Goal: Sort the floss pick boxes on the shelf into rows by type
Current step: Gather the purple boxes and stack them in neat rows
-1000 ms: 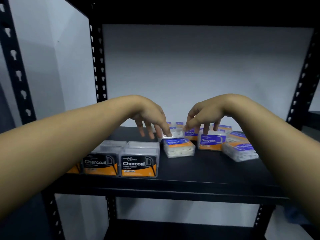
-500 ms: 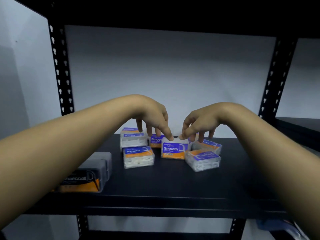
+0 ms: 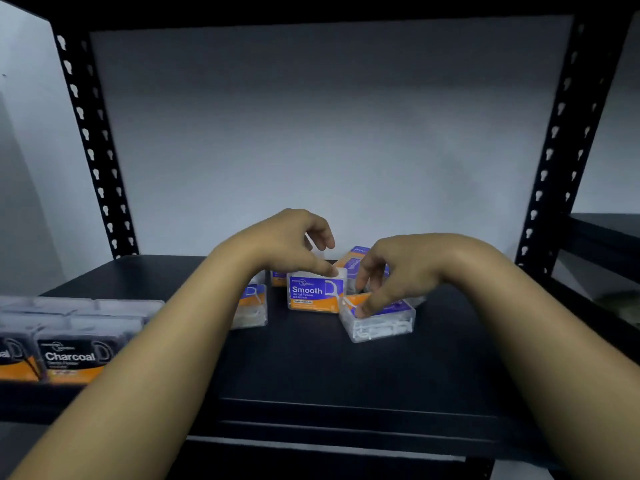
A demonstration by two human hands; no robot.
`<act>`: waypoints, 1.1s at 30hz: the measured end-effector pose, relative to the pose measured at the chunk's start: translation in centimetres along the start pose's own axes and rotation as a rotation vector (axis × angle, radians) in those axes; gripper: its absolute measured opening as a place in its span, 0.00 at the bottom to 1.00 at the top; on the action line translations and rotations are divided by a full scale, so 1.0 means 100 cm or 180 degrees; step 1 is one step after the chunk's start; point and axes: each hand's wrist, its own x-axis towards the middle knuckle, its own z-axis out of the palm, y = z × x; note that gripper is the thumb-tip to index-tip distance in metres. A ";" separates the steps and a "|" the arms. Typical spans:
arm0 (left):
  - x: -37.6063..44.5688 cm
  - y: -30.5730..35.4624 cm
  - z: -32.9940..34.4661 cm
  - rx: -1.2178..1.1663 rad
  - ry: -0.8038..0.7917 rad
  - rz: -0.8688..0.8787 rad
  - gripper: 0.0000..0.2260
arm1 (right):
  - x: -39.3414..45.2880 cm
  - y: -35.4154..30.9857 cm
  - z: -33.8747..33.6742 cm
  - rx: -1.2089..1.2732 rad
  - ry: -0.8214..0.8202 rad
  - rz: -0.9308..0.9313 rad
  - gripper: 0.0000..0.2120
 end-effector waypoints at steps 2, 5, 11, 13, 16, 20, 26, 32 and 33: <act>-0.002 -0.007 0.013 -0.0162 0.0225 0.0085 0.17 | 0.001 0.007 0.007 0.0162 0.0080 -0.0042 0.25; -0.008 -0.010 0.016 -0.0294 0.0434 0.0195 0.15 | -0.001 0.014 0.011 0.0223 0.0071 -0.0076 0.29; -0.014 -0.010 0.014 -0.0201 0.0294 0.0077 0.16 | -0.003 0.016 0.016 0.0002 0.0030 0.0005 0.34; -0.014 -0.009 0.014 -0.0179 0.0259 0.0084 0.16 | -0.002 0.016 0.016 -0.0004 0.0069 0.0005 0.32; -0.013 -0.012 0.015 -0.0100 0.0221 0.0101 0.16 | -0.004 0.015 0.016 0.0039 0.0201 -0.0071 0.29; -0.011 -0.017 0.016 -0.0070 0.0187 0.0079 0.14 | -0.008 0.013 0.015 0.0342 0.0390 -0.0171 0.28; -0.009 -0.021 0.017 -0.0053 0.0154 0.0118 0.11 | -0.012 0.017 0.012 0.0631 0.0401 -0.0287 0.32; -0.011 -0.020 0.017 -0.0102 0.0030 0.0143 0.12 | -0.012 0.024 0.008 0.1089 0.0768 -0.0452 0.35; -0.012 -0.020 0.017 -0.0117 0.0027 0.0146 0.13 | -0.011 0.025 0.008 0.1187 0.0839 -0.0448 0.35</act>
